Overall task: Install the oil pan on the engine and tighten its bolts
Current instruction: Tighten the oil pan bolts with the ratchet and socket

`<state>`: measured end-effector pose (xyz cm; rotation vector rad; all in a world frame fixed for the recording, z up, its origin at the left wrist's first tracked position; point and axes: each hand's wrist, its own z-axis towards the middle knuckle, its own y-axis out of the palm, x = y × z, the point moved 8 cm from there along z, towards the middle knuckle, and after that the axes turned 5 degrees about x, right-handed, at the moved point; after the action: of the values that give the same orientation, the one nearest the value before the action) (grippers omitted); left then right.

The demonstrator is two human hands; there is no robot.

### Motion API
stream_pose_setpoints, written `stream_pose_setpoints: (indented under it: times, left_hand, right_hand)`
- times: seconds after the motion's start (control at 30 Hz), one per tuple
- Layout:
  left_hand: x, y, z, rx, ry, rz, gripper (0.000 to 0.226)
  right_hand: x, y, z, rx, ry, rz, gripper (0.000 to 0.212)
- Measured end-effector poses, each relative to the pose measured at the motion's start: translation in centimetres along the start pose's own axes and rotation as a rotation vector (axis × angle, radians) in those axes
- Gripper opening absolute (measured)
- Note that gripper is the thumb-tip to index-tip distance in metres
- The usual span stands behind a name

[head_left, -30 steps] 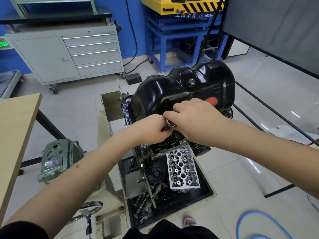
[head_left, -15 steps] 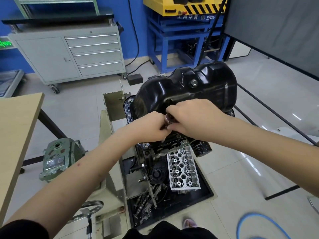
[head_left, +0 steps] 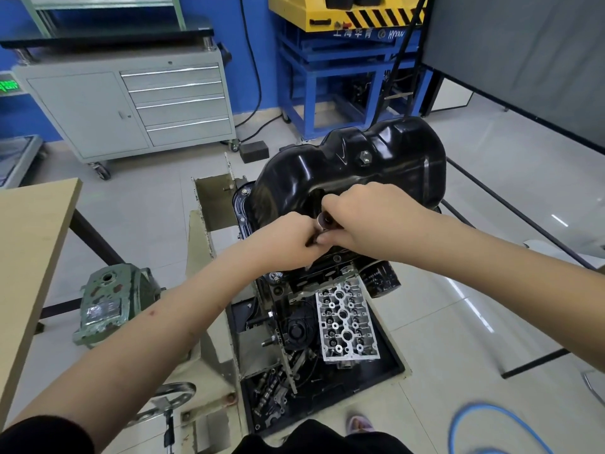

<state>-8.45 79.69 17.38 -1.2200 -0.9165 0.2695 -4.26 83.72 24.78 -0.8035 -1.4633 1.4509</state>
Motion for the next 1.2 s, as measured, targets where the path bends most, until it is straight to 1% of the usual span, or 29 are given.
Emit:
stream_pose_setpoints:
  times: [0.07, 0.2, 0.27, 0.37, 0.43, 0.47, 0.57, 0.7, 0.8, 0.9, 1.07, 1.2]
  left_hand:
    - [0.1, -0.1, -0.1, 0.020, -0.011, -0.016, 0.040]
    - [-0.2, -0.4, -0.4, 0.061, -0.055, -0.068, 0.041]
    - [-0.4, -0.5, -0.5, 0.060, -0.073, -0.086, 0.041]
    - [-0.3, -0.4, -0.7, 0.037, -0.069, -0.095, 0.043]
    - [-0.2, -0.2, -0.7, 0.024, -0.067, -0.092, 0.041]
    - [-0.2, -0.2, -0.7, 0.025, -0.065, -0.095, 0.039]
    - [-0.4, -0.5, -0.8, 0.070, -0.061, -0.143, 0.032]
    - [-0.7, -0.5, -1.1, 0.083, -0.062, -0.105, 0.023]
    - [-0.7, -0.3, -1.2, 0.070, -0.067, -0.070, 0.021]
    - [-0.8, 0.1, -1.3, 0.065, -0.091, -0.050, 0.021]
    - [-0.5, -0.1, -1.4, 0.091, -0.104, -0.053, 0.019]
    - [-0.6, 0.0, -1.4, 0.082, -0.103, -0.029, 0.018]
  right_hand:
    - [0.2, 0.0, 0.0, 0.008, 0.062, 0.062, 0.028]
    - [0.6, 0.8, 0.3, 0.070, 0.144, 0.148, 0.036]
    - [0.6, 0.9, 0.5, 0.099, 0.100, 0.179, 0.037]
    - [0.8, 1.1, 0.9, 0.010, -0.059, 0.338, 0.032]
    - [1.1, 1.4, 0.9, -0.025, -0.079, 0.490, 0.029]
    - [1.2, 1.6, 0.9, -0.004, -0.050, 0.582, 0.026]
    - [1.7, 3.0, 0.6, 0.072, 0.149, 0.964, 0.015]
    - [1.3, 5.1, -0.5, 0.142, 0.369, 1.418, 0.007]
    - [0.7, 6.2, -1.1, 0.235, 0.513, 1.655, 0.004]
    - [0.4, 6.7, -1.3, 0.253, 0.587, 1.718, 0.002]
    - [0.3, 6.7, -1.5, 0.225, 0.607, 1.759, 0.002]
    - [0.2, 6.3, -1.7, 0.255, 0.598, 1.761, 0.001]
